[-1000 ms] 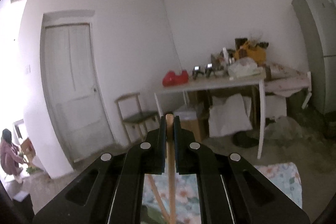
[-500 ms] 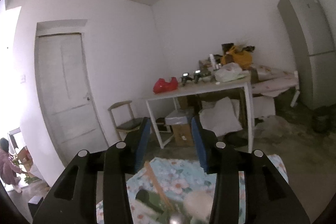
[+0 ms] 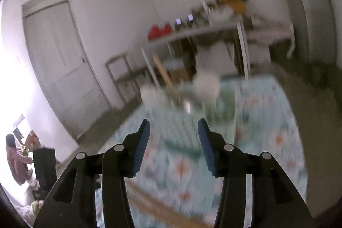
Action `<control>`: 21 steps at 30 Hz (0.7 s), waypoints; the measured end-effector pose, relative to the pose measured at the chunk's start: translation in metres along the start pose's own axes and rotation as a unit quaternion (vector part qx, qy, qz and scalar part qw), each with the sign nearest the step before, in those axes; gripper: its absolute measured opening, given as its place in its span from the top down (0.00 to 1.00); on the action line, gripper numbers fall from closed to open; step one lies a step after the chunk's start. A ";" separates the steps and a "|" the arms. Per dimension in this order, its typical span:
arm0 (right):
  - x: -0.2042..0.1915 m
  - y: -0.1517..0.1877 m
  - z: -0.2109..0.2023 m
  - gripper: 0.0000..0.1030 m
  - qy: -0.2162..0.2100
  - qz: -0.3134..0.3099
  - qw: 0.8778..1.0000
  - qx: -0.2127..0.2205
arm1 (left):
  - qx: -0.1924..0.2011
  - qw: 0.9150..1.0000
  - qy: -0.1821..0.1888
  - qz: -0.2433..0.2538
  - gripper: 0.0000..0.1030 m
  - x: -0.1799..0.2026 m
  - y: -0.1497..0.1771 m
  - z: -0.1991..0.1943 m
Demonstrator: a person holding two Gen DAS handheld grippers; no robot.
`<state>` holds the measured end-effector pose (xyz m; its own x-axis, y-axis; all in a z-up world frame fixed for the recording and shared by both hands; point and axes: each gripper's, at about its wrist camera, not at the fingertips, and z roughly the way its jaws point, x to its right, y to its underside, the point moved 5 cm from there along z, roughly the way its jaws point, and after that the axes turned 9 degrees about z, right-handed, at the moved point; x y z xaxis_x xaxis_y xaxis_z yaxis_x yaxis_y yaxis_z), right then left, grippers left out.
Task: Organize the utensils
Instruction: 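Move both grippers down to the wooden chopsticks on the cloth, then grasp one wooden chopstick by its end with the left gripper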
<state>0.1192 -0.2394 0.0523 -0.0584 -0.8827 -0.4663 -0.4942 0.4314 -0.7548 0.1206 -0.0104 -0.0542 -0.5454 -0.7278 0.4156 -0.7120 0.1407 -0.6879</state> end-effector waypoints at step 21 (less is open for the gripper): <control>0.029 0.056 0.005 0.56 0.008 0.078 0.995 -0.062 | -0.035 0.954 0.089 -0.285 0.90 -0.051 0.048 0.036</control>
<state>0.0940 -0.2402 -0.0054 -0.1561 -0.8102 -0.5651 -0.5819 0.5377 -0.6102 0.1303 0.0092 -0.1301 -0.1221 -0.5756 0.8086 -0.9399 -0.1946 -0.2805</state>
